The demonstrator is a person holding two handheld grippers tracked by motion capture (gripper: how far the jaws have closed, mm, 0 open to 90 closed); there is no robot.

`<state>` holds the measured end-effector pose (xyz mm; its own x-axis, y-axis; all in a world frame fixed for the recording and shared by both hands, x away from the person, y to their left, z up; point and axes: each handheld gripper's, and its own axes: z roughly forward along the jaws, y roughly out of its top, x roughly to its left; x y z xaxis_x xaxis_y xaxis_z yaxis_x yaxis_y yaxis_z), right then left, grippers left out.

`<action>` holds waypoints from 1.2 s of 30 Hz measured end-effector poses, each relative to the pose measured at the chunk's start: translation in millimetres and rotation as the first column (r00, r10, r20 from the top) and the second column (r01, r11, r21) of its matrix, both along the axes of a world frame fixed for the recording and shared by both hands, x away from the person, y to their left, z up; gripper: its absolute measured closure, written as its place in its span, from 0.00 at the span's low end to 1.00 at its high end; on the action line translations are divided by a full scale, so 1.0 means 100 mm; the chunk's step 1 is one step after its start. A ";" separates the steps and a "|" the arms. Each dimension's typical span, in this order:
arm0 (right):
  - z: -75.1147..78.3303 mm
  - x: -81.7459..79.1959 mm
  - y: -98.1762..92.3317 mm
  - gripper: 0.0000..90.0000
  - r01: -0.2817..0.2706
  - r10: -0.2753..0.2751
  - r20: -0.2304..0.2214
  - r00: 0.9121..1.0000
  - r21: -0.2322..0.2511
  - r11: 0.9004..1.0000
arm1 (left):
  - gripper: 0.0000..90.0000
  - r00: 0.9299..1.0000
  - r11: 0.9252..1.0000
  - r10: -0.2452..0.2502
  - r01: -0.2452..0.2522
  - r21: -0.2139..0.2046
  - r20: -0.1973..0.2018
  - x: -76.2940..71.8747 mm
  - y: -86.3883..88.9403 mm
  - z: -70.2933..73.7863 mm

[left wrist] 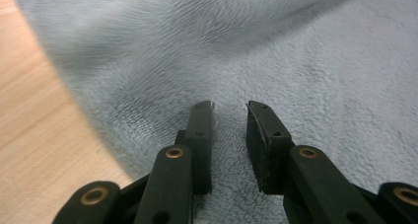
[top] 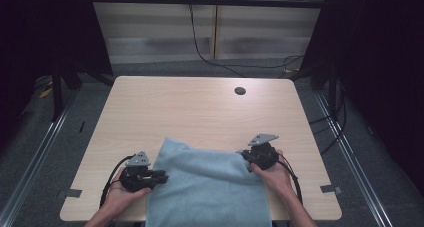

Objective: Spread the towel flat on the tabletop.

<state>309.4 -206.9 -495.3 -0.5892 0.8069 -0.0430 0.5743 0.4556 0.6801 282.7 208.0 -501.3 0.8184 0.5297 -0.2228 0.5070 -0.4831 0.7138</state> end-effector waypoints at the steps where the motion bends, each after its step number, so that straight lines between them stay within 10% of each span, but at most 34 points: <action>1: 0.03 0.06 -0.04 0.97 0.034 -0.034 0.010 0.999 0.015 0.999 | 0.80 1.000 1.000 0.004 -0.003 -0.003 0.004 0.01 0.00 0.00; 11: 0.42 0.59 -0.09 0.92 0.106 -0.120 0.117 0.986 0.121 0.987 | 0.66 0.999 0.999 0.043 -0.043 -0.020 0.006 0.13 -0.02 0.00; 27: 0.26 0.41 -0.29 0.60 0.092 -0.097 0.013 0.995 0.202 0.975 | 0.54 0.970 0.964 0.244 -0.242 -0.113 0.004 0.67 0.32 0.15; 36: 0.10 0.63 -0.17 0.51 0.081 -0.074 -0.041 0.996 0.202 0.976 | 0.50 0.966 0.965 0.256 -0.254 -0.066 0.021 0.98 0.17 0.07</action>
